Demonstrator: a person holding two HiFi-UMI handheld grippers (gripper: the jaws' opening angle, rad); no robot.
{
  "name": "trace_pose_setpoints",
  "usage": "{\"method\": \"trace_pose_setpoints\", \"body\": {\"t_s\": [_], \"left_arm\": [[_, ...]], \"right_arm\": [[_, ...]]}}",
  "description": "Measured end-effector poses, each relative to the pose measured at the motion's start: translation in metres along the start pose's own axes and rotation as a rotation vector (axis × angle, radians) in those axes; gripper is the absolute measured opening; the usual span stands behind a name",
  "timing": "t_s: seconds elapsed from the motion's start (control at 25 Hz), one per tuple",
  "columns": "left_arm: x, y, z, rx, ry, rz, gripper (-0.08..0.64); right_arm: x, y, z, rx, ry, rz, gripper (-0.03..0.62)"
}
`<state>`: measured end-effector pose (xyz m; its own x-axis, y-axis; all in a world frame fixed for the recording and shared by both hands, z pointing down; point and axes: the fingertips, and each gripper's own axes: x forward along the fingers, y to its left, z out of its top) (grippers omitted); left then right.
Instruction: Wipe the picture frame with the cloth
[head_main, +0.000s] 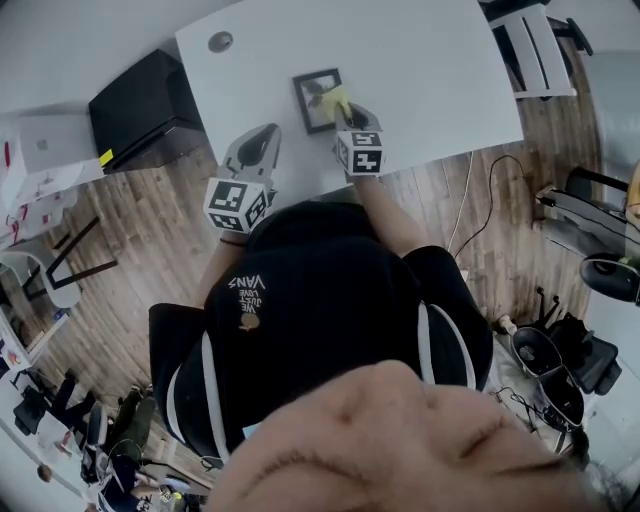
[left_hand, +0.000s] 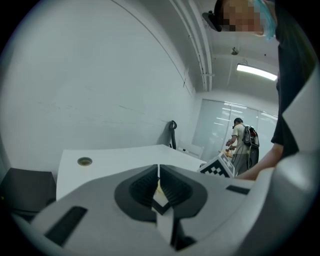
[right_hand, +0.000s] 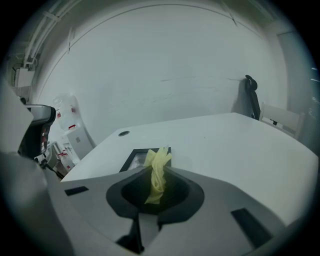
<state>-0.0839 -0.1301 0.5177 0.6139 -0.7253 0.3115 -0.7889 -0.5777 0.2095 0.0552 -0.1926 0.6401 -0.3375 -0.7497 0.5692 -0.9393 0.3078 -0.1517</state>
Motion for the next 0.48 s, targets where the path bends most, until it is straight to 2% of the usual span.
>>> {"method": "trace_pose_setpoints", "body": {"t_s": [0.48], "left_arm": [[0.01,-0.003,0.001,-0.005,0.004,-0.01,0.02]], "right_arm": [[-0.012,-0.044,0.004,0.016,-0.014,-0.082,0.051]]}}
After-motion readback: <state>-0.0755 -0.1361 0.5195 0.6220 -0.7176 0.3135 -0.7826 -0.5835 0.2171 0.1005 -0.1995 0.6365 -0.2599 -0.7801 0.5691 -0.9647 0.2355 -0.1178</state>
